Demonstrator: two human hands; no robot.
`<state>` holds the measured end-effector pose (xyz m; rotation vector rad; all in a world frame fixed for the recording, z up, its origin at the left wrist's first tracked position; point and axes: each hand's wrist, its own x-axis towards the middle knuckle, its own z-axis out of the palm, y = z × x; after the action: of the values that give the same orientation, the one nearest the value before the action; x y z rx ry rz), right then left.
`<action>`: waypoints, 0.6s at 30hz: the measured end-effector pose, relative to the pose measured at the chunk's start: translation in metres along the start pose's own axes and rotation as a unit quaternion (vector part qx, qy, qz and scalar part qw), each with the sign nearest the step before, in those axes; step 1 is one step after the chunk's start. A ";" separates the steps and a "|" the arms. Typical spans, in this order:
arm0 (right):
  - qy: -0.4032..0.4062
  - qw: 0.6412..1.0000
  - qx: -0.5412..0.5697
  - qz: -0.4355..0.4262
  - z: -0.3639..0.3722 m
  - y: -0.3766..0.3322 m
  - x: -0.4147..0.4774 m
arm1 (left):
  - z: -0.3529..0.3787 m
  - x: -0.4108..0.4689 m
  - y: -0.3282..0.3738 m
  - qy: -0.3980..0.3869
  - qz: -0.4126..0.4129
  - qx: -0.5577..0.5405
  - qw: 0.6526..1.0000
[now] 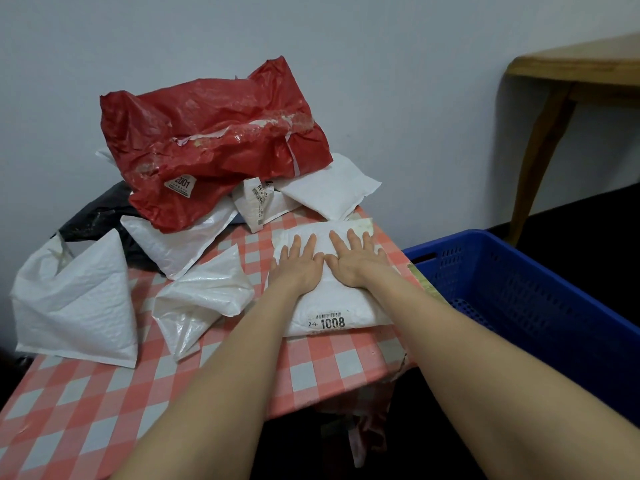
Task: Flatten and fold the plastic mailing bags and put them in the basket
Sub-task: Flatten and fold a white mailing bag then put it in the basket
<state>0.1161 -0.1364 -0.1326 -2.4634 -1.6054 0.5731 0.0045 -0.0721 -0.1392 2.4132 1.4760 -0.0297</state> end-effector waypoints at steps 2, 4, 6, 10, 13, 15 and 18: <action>0.000 1.000 0.007 -0.005 -0.001 0.000 -0.001 | 0.001 -0.003 0.000 0.025 0.007 -0.009 1.000; -0.022 0.999 0.019 -0.013 -0.005 0.004 -0.002 | 0.002 -0.005 -0.002 0.036 0.008 -0.013 0.999; -0.030 0.999 0.030 -0.025 -0.018 0.008 -0.007 | -0.006 -0.010 -0.001 0.041 0.002 -0.005 0.999; 0.070 0.989 0.133 0.012 -0.038 0.020 -0.015 | -0.022 -0.011 0.003 0.058 -0.083 -0.046 0.994; 0.086 0.982 0.161 0.057 -0.045 0.035 -0.031 | -0.023 -0.017 0.005 0.030 -0.125 -0.061 0.990; 0.065 0.981 0.176 0.051 -0.045 0.041 -0.042 | -0.020 -0.022 0.006 0.026 -0.136 -0.051 0.989; 0.058 0.975 0.209 0.035 -0.045 0.044 -0.057 | -0.020 -0.029 0.011 0.035 -0.137 -0.031 0.989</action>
<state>0.1504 -0.2024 -0.0923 -2.1979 -1.2108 0.6823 -0.0022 -0.0965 -0.1122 2.1672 1.8024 0.0385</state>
